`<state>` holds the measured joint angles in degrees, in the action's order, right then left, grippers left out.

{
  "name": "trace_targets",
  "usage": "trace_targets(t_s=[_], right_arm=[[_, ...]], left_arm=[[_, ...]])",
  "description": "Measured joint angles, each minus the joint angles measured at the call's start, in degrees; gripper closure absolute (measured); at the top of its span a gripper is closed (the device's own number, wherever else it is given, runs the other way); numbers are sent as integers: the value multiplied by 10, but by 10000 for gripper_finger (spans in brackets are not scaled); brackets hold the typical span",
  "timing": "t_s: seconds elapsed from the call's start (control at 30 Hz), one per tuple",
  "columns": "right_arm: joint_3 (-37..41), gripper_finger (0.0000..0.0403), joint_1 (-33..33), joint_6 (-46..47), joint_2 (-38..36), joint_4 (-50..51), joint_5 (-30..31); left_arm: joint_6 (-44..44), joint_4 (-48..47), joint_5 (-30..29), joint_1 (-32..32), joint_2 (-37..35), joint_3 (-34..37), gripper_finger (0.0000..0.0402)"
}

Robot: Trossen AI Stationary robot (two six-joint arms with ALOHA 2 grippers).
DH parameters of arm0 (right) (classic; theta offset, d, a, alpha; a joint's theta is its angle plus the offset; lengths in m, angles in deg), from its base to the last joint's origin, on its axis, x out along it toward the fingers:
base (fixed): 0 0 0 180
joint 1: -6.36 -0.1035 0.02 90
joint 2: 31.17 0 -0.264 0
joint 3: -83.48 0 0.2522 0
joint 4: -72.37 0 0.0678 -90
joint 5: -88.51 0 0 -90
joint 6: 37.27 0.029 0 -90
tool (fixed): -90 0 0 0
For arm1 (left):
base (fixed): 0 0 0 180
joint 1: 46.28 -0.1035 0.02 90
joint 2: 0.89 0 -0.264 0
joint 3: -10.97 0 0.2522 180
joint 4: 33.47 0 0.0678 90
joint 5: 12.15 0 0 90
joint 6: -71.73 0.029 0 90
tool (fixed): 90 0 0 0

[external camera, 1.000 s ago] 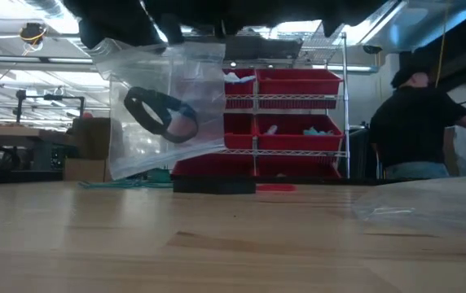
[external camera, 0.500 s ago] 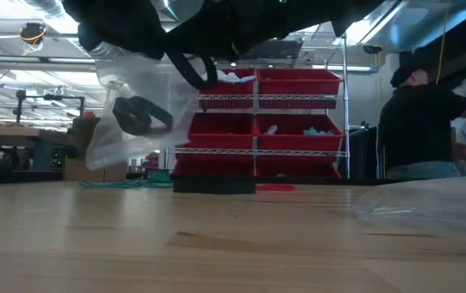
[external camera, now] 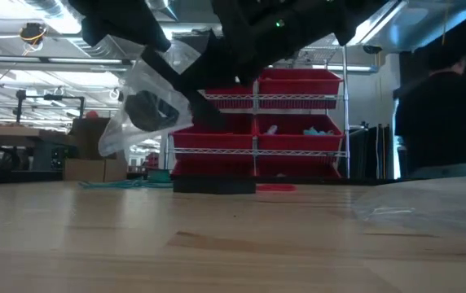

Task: Sort rubber bands
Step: Put the black rubber band into the transparent zip bag

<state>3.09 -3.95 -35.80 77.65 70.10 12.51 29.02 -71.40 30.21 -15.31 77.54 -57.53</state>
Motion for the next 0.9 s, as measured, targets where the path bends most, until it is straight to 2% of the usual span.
trace_targets(t_s=[0.23,0.53,0.63,0.9], right_arm=[[0,402,0,111,0,-35,5],[0,402,3,270,0,-28,1],[0,402,12,297,0,-25,-16],[0,402,21,347,-1,-39,5]], left_arm=[[8,-4,3,0,6,0,401],[3,1,3,0,54,0,401],[5,15,3,0,63,1,402],[29,45,3,1,70,1,401]])
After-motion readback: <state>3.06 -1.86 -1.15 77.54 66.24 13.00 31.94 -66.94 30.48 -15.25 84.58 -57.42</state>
